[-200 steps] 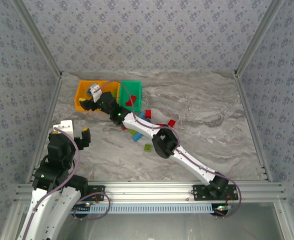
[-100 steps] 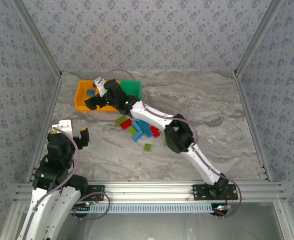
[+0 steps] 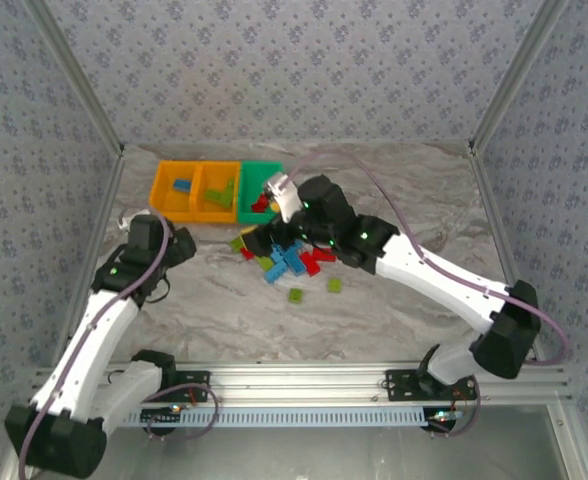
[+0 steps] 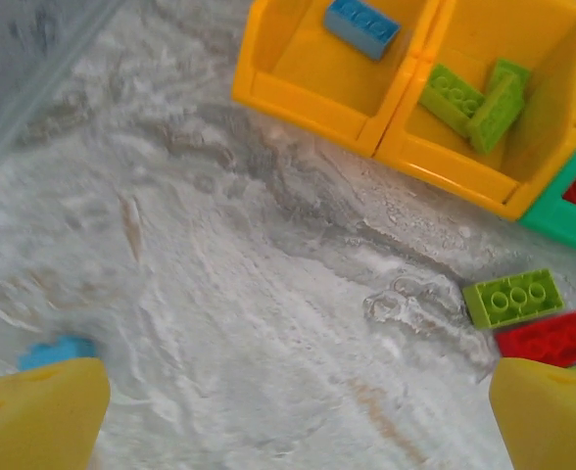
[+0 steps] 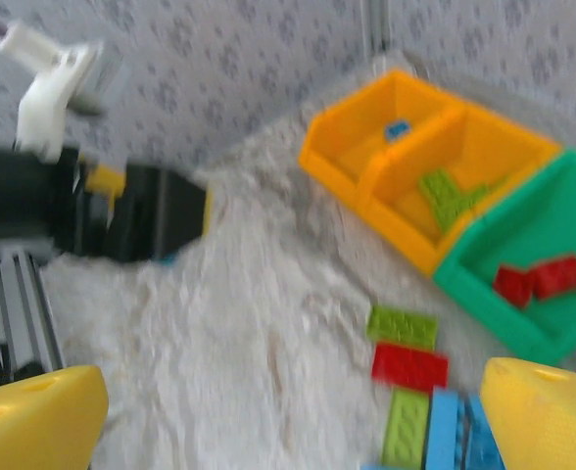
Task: Sort the legos into containers by color
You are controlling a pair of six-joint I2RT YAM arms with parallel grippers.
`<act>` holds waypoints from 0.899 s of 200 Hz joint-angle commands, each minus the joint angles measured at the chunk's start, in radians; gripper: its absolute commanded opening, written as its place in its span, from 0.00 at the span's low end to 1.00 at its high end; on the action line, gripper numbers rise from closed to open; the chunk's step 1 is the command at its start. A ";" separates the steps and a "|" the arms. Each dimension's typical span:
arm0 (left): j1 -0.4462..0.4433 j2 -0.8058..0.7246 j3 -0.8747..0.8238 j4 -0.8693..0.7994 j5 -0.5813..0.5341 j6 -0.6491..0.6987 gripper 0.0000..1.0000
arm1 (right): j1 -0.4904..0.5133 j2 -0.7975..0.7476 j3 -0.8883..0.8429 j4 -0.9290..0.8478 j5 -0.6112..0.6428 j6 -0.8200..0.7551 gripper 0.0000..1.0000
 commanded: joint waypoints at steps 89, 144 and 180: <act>0.405 0.426 0.028 -0.030 -0.104 -0.412 0.88 | 0.047 -0.093 -0.043 -0.206 0.056 0.099 1.00; 0.468 0.444 -0.097 0.094 -0.013 -0.443 0.79 | 0.106 -0.061 -0.004 -0.248 0.127 0.120 1.00; 0.500 0.475 -0.161 0.180 0.053 -0.440 0.64 | 0.133 -0.059 0.011 -0.265 0.158 0.124 1.00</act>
